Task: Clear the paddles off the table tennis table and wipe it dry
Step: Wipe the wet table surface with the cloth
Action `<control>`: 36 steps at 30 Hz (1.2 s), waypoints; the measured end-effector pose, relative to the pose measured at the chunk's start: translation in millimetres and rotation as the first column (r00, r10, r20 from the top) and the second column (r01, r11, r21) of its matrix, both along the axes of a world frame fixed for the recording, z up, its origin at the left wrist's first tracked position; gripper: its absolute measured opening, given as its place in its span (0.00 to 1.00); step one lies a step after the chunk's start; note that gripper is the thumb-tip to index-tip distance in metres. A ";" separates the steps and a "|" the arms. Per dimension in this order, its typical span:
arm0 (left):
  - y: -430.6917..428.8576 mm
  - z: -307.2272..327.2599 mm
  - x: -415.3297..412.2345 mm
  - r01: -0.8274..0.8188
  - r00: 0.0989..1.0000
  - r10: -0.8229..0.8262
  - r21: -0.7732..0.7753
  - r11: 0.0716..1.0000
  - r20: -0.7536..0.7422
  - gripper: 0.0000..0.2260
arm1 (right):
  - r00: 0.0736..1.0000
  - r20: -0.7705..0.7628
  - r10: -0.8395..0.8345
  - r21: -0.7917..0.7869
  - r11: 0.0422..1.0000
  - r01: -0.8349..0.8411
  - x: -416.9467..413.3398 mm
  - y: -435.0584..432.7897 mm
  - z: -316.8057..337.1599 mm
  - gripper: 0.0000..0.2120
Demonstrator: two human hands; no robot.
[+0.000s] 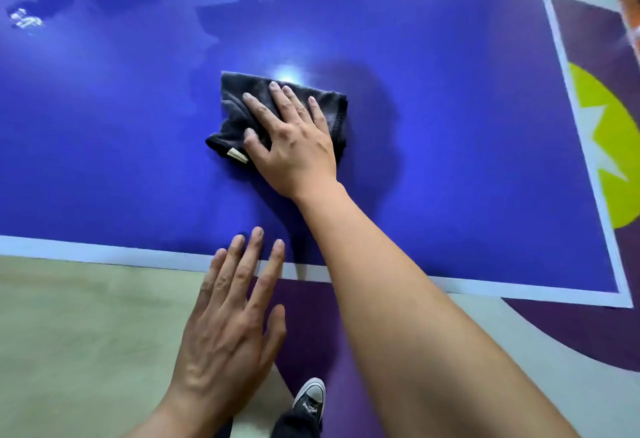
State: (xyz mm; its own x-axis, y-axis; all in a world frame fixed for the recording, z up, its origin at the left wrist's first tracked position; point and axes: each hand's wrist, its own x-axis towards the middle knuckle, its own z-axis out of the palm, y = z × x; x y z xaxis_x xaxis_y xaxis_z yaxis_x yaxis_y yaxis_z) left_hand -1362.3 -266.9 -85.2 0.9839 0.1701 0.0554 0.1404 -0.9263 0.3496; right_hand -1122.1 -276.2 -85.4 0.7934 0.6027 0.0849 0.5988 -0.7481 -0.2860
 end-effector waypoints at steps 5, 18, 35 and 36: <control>-75.2 1.4 12.7 0.094 0.995 -0.094 0.009 0.996 0.018 0.30 | 0.987 0.000 -0.159 -0.001 0.987 0.159 26.8 -138.4 -0.7 0.26; -170.9 -5.0 36.9 0.097 0.993 -0.089 0.091 0.991 -0.083 0.33 | 0.744 0.089 -0.662 0.006 0.748 0.664 43.7 -443.4 -8.2 0.26; -24.5 11.6 -5.5 -0.079 0.997 0.081 0.105 0.991 -0.017 0.27 | 0.909 0.074 -0.410 -0.006 0.911 0.412 -38.1 -210.0 -7.6 0.30; -2.7 10.3 -17.4 -0.120 0.992 0.124 0.131 0.984 -0.024 0.28 | 0.917 0.070 -0.393 -0.016 0.919 0.395 -43.7 -185.1 -7.4 0.30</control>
